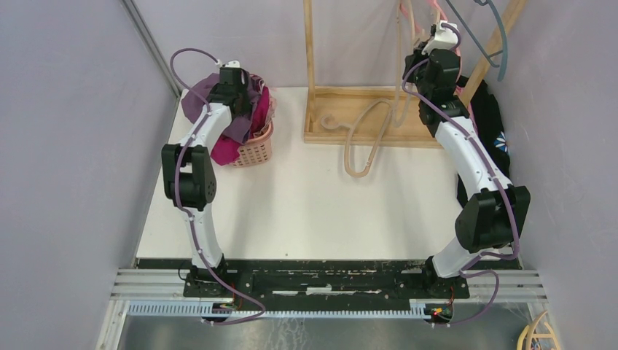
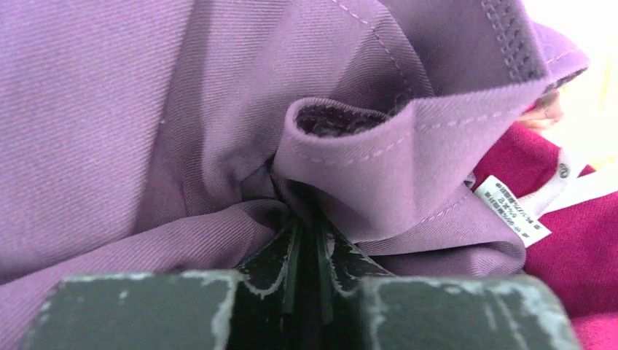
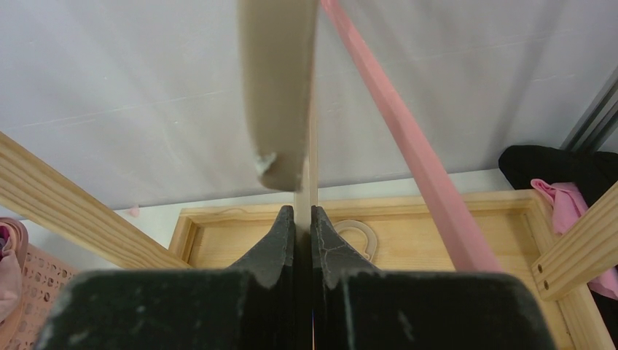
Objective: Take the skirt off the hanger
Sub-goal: Place the skirt in the bin, then move the clothesline to the center of the board.
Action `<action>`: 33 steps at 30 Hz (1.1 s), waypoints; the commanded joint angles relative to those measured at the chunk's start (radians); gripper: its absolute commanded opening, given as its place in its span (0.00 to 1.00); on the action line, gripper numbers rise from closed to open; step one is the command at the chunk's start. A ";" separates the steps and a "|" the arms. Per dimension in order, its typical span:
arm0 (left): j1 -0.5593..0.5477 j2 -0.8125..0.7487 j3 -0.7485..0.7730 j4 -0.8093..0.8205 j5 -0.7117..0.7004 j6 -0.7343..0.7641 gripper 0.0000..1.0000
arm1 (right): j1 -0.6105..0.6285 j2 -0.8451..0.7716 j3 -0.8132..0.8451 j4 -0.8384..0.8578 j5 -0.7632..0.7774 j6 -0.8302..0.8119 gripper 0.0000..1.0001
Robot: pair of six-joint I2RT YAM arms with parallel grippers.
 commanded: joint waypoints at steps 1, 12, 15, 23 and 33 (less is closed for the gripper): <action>-0.011 -0.006 -0.051 -0.100 -0.017 0.096 0.35 | -0.007 -0.054 0.009 0.067 0.013 0.010 0.01; -0.095 -0.229 0.115 -0.142 -0.035 0.191 0.99 | -0.006 -0.081 0.015 0.060 -0.008 0.044 0.01; -0.134 -0.295 0.114 -0.159 -0.040 0.190 0.99 | -0.007 -0.087 0.009 0.058 -0.016 0.054 0.01; -0.271 -0.416 0.120 -0.116 -0.058 0.223 0.99 | -0.003 -0.088 0.011 0.043 -0.033 0.074 0.01; -0.278 -0.165 0.267 0.127 0.155 0.201 0.99 | 0.001 -0.089 0.017 0.041 -0.037 0.065 0.01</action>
